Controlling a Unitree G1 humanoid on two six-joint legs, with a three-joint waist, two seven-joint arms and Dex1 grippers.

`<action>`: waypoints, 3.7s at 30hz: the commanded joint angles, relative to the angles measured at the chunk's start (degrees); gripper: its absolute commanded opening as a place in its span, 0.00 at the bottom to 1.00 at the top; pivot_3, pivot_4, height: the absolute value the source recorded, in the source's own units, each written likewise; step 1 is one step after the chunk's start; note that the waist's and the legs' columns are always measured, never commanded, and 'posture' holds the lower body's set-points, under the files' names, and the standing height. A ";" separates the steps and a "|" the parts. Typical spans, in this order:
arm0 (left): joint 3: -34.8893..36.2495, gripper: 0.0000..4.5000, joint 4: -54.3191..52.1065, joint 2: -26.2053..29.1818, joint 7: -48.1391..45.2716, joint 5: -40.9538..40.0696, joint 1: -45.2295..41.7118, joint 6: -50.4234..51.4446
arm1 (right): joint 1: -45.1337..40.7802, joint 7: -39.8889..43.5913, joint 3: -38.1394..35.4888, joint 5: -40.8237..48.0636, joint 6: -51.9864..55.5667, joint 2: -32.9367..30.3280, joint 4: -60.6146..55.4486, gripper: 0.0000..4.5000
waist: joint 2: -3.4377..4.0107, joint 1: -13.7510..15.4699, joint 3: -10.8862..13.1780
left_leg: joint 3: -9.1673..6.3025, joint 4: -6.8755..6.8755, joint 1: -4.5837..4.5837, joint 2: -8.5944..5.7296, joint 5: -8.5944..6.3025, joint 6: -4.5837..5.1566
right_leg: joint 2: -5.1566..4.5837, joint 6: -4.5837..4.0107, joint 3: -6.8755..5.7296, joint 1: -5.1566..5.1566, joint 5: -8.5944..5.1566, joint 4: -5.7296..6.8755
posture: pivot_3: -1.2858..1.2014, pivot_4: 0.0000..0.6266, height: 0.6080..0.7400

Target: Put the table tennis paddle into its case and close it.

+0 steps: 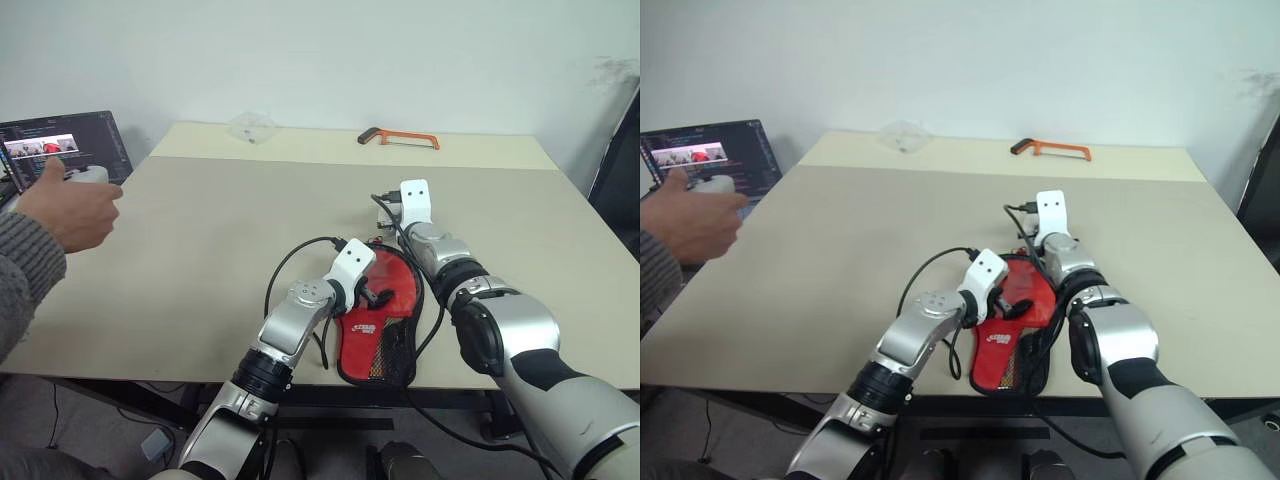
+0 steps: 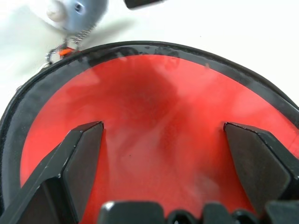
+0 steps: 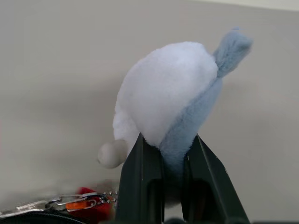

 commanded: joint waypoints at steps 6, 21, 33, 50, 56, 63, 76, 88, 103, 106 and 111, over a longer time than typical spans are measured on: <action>-2.34 1.00 3.11 -0.50 -1.31 0.31 0.97 1.47 | 0.08 -1.63 -0.38 -0.79 -1.85 -4.98 -0.83 0.01 | 0.01 0.03 0.01 | 0.01 -0.03 0.01 -0.03 0.00 0.00 | -0.03 0.03 0.01 0.00 -0.02 -0.01 | 0.52 0.24 1.00; -3.68 1.00 5.74 -1.85 -2.20 0.78 0.01 -0.17 | 5.94 6.30 6.28 -6.33 -0.23 -15.13 -3.96 0.01 | 0.06 0.82 -0.01 | 0.03 -0.08 0.01 -0.15 0.00 0.00 | -0.15 0.05 -0.01 0.04 -0.08 -0.09 | 0.52 0.24 1.00; -4.72 1.00 11.33 -2.94 -4.85 1.76 -3.07 -4.09 | 38.84 33.76 11.67 -0.66 31.60 -29.06 -68.52 0.00 | 0.33 3.19 -0.21 | 0.05 -0.17 -0.16 -1.15 -0.04 0.02 | -1.27 0.69 -0.15 0.17 -0.62 -0.21 | 0.52 0.24 1.00; -4.92 1.00 19.96 -5.12 -7.52 3.21 -7.51 -9.26 | 63.04 59.35 12.95 12.35 36.31 -53.41 -106.67 0.00 | 0.32 3.09 -0.23 | 0.01 -0.43 -0.12 -1.32 -0.08 0.05 | -1.47 0.80 -0.27 0.35 -0.92 -0.88 | 0.52 0.24 1.00; -4.79 1.00 21.32 -5.20 -7.69 3.83 -8.12 -9.97 | 68.88 63.31 13.73 16.15 32.11 -54.93 -113.06 0.00 | 0.22 3.02 -0.23 | -0.02 -0.42 -0.10 -1.32 -0.21 0.19 | -1.50 0.90 -0.35 0.57 -0.87 -1.12 | 0.52 0.24 1.00; -5.13 1.00 21.16 -5.25 -7.77 4.38 -7.81 -9.77 | 74.67 68.30 13.43 21.42 29.22 -56.24 -118.32 0.00 | 0.07 2.94 -0.34 | -0.05 -0.40 -0.07 -1.31 -0.21 0.18 | -1.51 0.83 -0.39 0.61 -0.90 -1.11 | 0.52 0.24 1.00; -6.18 1.00 20.97 -5.56 -8.90 5.34 -7.52 -9.32 | 83.40 74.11 11.14 32.13 28.92 -58.36 -126.14 0.00 | -0.01 2.96 -0.39 | -0.18 -0.39 -0.06 -1.30 -0.22 0.18 | -1.50 0.83 -0.54 0.71 -0.91 -1.12 | 0.52 0.24 1.00; -5.68 1.00 22.50 -5.57 -9.24 5.86 -8.85 -10.07 | 83.30 70.91 16.17 33.05 29.17 -57.11 -129.05 0.00 | -0.14 3.00 -0.45 | -0.25 -0.33 -0.05 -1.30 -0.22 0.18 | -1.51 0.80 -0.60 0.77 -0.92 -1.12 | 0.52 0.24 1.00; 0.50 1.00 9.14 5.73 -20.34 -0.87 -7.25 -18.08 | 70.89 64.89 0.57 39.50 35.66 -54.20 -104.48 0.16 | -0.15 2.60 -0.36 | -0.17 -0.43 -0.03 -1.24 -0.22 0.19 | -1.49 0.83 -0.56 0.67 -0.69 -0.97 | 0.52 0.24 1.00; 2.38 1.00 2.45 11.34 -27.03 -4.82 -6.19 -17.88 | 70.60 65.21 1.20 39.57 36.14 -54.21 -103.39 0.36 | -0.02 2.49 -0.23 | -0.17 -0.46 -0.11 -1.23 -0.23 0.19 | -1.46 0.76 -0.56 0.55 -0.69 -0.88 | 0.52 0.24 1.00; 5.93 1.00 -3.87 22.46 -36.40 -9.75 -4.24 -16.84 | 71.32 66.81 -0.19 39.83 35.84 -55.09 -102.24 0.73 | 0.00 1.89 -0.21 | -0.16 -0.44 -0.10 -1.20 -0.23 0.18 | -1.45 0.83 -0.56 0.57 -0.72 -0.87 | 0.52 0.24 1.00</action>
